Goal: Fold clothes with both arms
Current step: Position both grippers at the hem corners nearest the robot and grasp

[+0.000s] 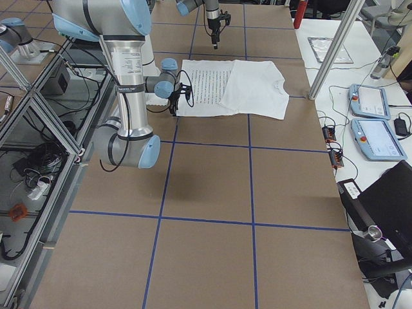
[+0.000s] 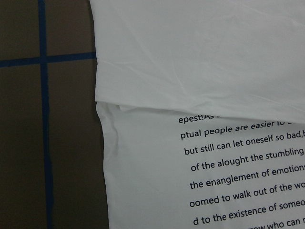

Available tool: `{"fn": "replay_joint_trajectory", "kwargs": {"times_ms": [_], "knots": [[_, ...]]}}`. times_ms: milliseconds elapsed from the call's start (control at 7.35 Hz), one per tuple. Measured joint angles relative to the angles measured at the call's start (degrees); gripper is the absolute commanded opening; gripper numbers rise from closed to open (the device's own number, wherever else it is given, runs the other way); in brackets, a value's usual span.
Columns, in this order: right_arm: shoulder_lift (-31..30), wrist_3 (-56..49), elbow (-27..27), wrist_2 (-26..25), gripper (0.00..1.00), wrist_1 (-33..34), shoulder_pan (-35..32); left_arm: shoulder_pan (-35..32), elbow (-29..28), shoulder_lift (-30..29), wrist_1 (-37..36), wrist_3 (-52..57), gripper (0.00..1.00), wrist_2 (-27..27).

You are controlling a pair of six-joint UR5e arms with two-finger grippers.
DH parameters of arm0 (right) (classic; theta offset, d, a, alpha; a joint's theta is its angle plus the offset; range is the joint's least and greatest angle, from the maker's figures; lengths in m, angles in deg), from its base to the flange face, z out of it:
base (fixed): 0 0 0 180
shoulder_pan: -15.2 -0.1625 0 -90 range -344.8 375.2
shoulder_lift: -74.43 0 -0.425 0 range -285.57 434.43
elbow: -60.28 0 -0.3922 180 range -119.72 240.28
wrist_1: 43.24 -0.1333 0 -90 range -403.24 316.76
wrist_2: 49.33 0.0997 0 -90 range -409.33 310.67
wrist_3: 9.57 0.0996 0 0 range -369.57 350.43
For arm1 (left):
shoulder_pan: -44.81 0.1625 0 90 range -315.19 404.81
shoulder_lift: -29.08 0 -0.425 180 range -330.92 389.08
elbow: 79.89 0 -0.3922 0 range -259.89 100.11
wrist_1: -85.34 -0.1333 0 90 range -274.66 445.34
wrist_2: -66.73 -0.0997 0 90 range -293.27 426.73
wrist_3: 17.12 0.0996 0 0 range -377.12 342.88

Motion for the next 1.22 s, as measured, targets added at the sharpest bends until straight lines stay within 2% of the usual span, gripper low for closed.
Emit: {"fn": "replay_joint_trajectory", "kwargs": {"times_ms": [136,272,408,544,952,1224], "knots": [[0.02,0.0,-0.11,0.0,0.38,0.0,-0.09,0.0,-0.03,-0.08,0.0,-0.1,1.0,0.0],[0.02,0.0,-0.11,0.01,0.15,0.0,-0.19,0.0,-0.02,-0.18,0.0,-0.24,1.0,0.0],[0.01,0.0,-0.04,0.24,0.03,0.02,-0.34,0.0,-0.02,-0.23,0.0,-0.33,1.0,0.0],[0.0,0.0,0.03,0.67,0.0,0.04,-0.51,0.0,-0.01,-0.23,0.0,-0.39,1.0,0.0],[-0.01,0.02,0.97,0.87,0.0,-0.05,-0.67,0.0,-0.04,0.6,-0.02,-0.57,1.0,-0.02],[-0.06,0.1,3.16,0.35,0.0,-0.08,-1.23,0.19,1.32,4.45,1.11,-4.27,1.0,0.07]]}}
